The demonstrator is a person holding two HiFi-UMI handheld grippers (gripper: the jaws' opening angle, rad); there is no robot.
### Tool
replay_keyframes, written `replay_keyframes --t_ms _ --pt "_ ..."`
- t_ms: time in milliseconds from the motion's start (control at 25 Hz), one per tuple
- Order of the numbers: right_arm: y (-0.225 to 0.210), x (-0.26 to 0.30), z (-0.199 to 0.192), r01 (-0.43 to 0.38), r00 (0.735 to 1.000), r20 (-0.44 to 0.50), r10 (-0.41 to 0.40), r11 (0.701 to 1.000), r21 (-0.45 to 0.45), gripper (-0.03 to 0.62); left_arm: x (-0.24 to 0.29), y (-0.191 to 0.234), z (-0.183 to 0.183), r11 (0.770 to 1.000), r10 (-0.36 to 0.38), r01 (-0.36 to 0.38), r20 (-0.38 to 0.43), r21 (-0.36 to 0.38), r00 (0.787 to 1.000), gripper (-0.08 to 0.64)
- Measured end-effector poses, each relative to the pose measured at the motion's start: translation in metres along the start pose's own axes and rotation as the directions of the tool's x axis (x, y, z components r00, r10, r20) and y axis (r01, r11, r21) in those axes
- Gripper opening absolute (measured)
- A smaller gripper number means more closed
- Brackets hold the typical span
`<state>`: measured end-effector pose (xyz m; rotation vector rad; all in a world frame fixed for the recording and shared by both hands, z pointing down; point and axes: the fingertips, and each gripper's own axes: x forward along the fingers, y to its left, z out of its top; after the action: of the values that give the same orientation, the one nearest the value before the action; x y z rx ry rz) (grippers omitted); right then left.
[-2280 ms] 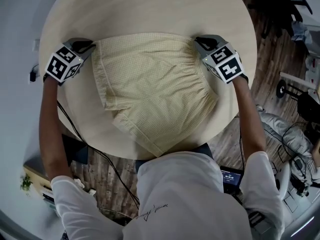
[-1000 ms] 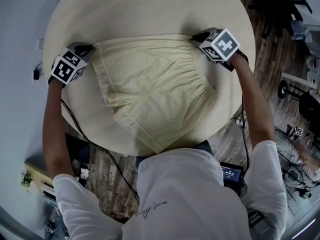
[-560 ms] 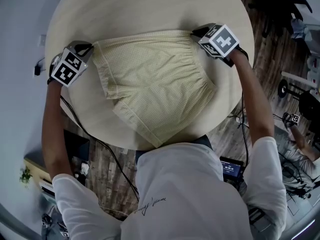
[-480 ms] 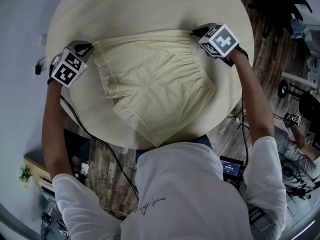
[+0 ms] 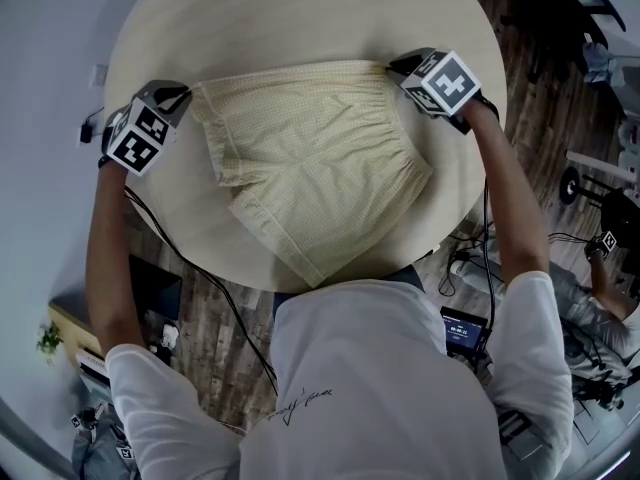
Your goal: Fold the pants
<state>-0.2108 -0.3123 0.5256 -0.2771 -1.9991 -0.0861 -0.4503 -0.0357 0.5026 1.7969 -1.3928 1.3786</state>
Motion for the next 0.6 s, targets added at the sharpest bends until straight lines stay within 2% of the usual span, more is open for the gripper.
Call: replay_keyframes --t_ms 600 --pt "0.026 -0.023 -0.003 0.008 0.999 0.035 -0.007 1.0 -0.019 0.034 -0.044 -0.021 0.004 0.999 0.043 -0.043 0.003 0.028 0.999 0.084"
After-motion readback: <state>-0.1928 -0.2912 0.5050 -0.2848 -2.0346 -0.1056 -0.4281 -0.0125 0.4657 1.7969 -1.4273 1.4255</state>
